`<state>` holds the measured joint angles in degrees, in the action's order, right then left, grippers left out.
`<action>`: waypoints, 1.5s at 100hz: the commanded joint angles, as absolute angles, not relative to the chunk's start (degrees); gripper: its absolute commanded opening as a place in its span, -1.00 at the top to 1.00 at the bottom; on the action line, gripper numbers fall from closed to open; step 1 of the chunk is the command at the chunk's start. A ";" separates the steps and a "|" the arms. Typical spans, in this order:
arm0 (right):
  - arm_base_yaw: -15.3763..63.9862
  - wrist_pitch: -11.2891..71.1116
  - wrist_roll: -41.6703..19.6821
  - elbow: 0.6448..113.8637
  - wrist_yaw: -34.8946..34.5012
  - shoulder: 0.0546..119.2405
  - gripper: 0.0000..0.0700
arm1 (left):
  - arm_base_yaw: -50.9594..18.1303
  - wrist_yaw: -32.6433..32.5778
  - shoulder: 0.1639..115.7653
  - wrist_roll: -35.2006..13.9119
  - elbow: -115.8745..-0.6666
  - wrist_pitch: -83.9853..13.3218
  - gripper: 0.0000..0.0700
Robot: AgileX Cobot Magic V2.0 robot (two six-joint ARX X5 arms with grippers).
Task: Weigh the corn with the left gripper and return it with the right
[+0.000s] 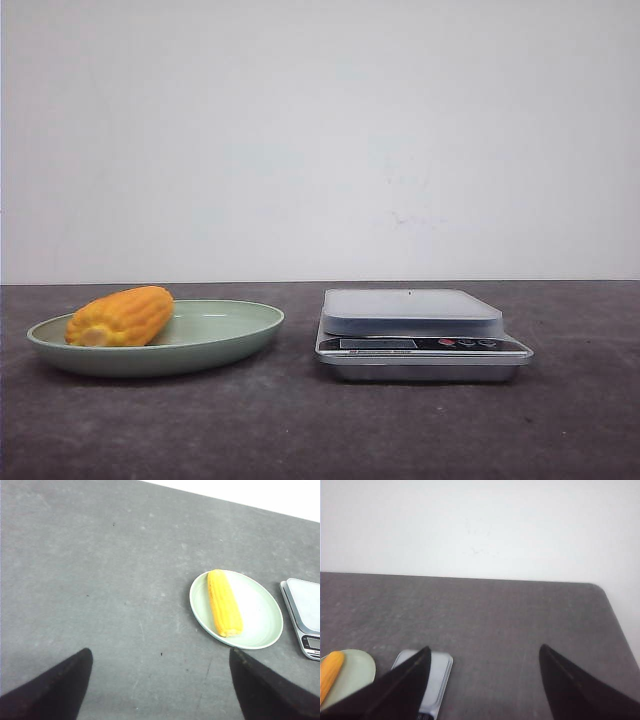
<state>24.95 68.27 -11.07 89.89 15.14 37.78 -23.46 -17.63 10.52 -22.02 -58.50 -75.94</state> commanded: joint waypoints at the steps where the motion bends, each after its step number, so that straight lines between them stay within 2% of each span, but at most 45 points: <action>1: 25.08 67.99 -13.56 85.95 14.66 34.20 -0.22 | -23.55 -17.17 10.83 -21.47 -58.72 -74.13 -0.47; 18: 24.86 67.00 -15.88 70.52 13.47 22.79 -0.23 | -23.59 -16.38 10.83 -21.10 -58.15 -71.11 -0.47; 33: 24.86 62.41 -16.95 58.19 10.90 14.52 -0.22 | -23.59 -16.38 10.83 -20.23 -57.98 -68.99 -0.43; 37: 24.86 60.60 -17.58 55.70 10.07 13.02 -0.22 | -23.59 -16.38 10.83 -20.14 -57.98 -68.34 -0.33; 42: 24.86 58.11 -17.89 53.08 9.74 11.77 -0.16 | -23.59 -16.38 10.83 -20.16 -57.91 -67.48 -0.08; 46: 24.86 56.75 -18.06 51.53 9.15 11.33 -0.04 | -23.59 -16.38 10.83 -20.14 -57.80 -66.92 0.08; 49: 24.86 55.94 -18.06 50.68 8.88 11.33 0.13 | -23.59 -16.40 10.83 -20.05 -57.65 -66.52 0.20; 53: 24.86 55.44 -18.09 49.91 8.91 11.35 0.50 | -23.59 -16.40 10.83 -19.90 -57.36 -66.22 0.44; 57: 24.86 55.00 -18.04 49.39 8.99 11.46 1.00 | -23.59 -16.40 10.83 -19.90 -57.04 -66.11 0.76; 60: 24.86 54.33 -18.02 49.01 8.99 11.49 1.00 | -23.59 -16.40 10.83 -19.81 -56.73 -66.00 1.00; 150: 24.88 52.66 -18.00 48.75 9.04 11.46 0.97 | -23.59 -14.96 10.85 -19.75 -54.48 -64.71 0.99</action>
